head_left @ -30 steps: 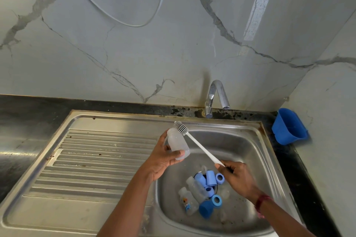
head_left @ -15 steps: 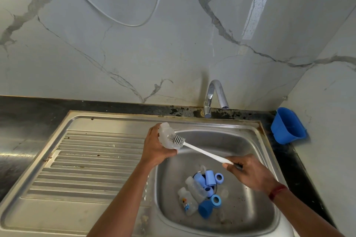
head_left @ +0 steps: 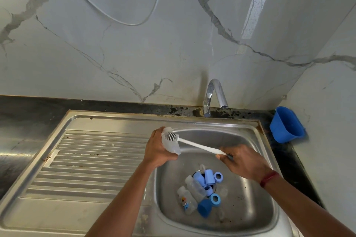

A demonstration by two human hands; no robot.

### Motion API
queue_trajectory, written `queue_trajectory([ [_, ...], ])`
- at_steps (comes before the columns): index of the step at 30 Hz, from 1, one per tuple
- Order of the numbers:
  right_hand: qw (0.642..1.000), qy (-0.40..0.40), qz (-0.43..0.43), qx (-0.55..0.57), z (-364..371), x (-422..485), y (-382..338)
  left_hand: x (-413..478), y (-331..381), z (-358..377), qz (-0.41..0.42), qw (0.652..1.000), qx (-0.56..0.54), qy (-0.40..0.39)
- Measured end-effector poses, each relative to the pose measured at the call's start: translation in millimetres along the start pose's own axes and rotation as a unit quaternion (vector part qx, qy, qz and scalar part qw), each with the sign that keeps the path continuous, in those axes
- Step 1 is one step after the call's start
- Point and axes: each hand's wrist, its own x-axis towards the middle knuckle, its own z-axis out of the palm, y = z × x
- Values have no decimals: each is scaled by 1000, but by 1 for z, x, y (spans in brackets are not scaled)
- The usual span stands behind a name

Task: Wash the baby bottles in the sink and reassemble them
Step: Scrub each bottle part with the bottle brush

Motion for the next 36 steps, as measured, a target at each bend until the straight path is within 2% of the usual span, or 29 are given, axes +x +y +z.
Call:
queue_trajectory([
  [4,996,-19,-44,-81,-6,0,6,0,-4,2,-19,1000,6,7],
  [11,981,-69,-50,-176,-26,21,-2,-3,-5,7,18,994,102,-26],
  [19,971,-60,-52,-225,-46,36,-31,-3,1,10,26,988,151,-27],
  [27,961,-150,-81,-217,-56,35,-44,-9,2,11,32,982,184,-27],
  [32,958,-155,-73,-230,-65,40,-51,-16,-1,17,66,972,220,-39],
  [36,962,-130,-57,-233,-67,42,-61,-19,2,16,70,970,230,-37],
])
